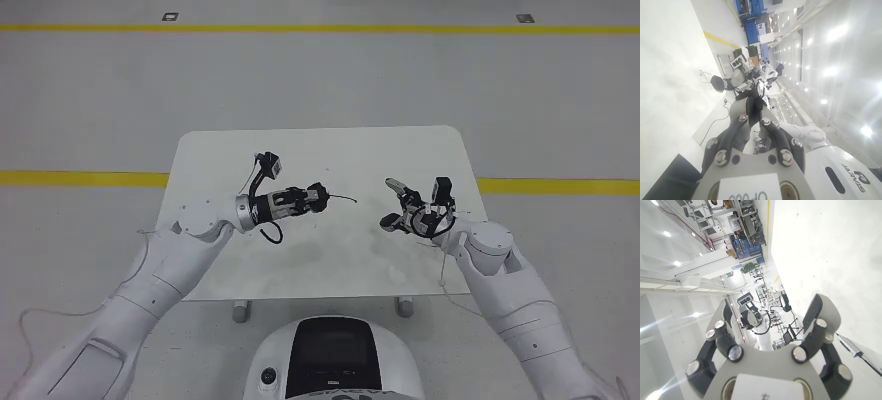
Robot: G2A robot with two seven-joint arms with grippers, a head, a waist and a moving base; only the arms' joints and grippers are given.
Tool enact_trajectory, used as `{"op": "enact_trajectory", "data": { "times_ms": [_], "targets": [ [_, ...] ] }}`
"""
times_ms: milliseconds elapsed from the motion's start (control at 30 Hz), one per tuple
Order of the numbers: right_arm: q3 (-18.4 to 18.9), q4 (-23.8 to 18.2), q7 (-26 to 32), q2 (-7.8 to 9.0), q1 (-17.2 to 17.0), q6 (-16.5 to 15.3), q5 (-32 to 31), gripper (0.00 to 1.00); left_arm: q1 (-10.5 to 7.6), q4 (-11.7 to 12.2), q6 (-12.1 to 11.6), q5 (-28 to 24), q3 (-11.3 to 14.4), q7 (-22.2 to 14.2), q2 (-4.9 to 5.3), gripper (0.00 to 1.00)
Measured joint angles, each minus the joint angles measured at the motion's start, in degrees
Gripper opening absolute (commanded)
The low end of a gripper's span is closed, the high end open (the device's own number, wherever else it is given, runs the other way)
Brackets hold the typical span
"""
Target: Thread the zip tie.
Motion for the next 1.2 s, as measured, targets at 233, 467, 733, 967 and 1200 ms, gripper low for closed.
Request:
{"op": "enact_trajectory", "data": {
  "times_ms": [233, 467, 733, 967, 1200],
  "targets": [
    [0.0, 0.0, 0.0, 0.0, 0.0, 0.0, 0.0, 1.0, -3.1, 2.4, 0.0, 0.52, 4.07, -1.02, -2.53, 0.0],
    [0.39, -0.12, 0.39, -0.01, -0.22, -0.9, 0.74, 1.0, -4.79, 3.83, 0.0, 0.23, 5.64, -0.58, -3.68, 0.0],
    [4.18, 5.35, 18.73, 1.28, 1.55, -6.03, 2.47, 1.0, -4.77, 3.8, 0.0, 0.24, 5.62, -0.59, -3.67, 0.0],
    [3.11, 9.74, 27.79, 1.66, 3.55, -6.86, -0.07, 1.0, -4.77, 3.81, 0.0, 0.24, 5.62, -0.59, -3.67, 0.0],
    [2.83, 10.44, 26.59, 1.6, 3.33, -7.88, -0.48, 1.0, -4.08, 3.87, 0.49, -1.14, 5.09, 0.07, -3.64, 0.0]
  ]
}}
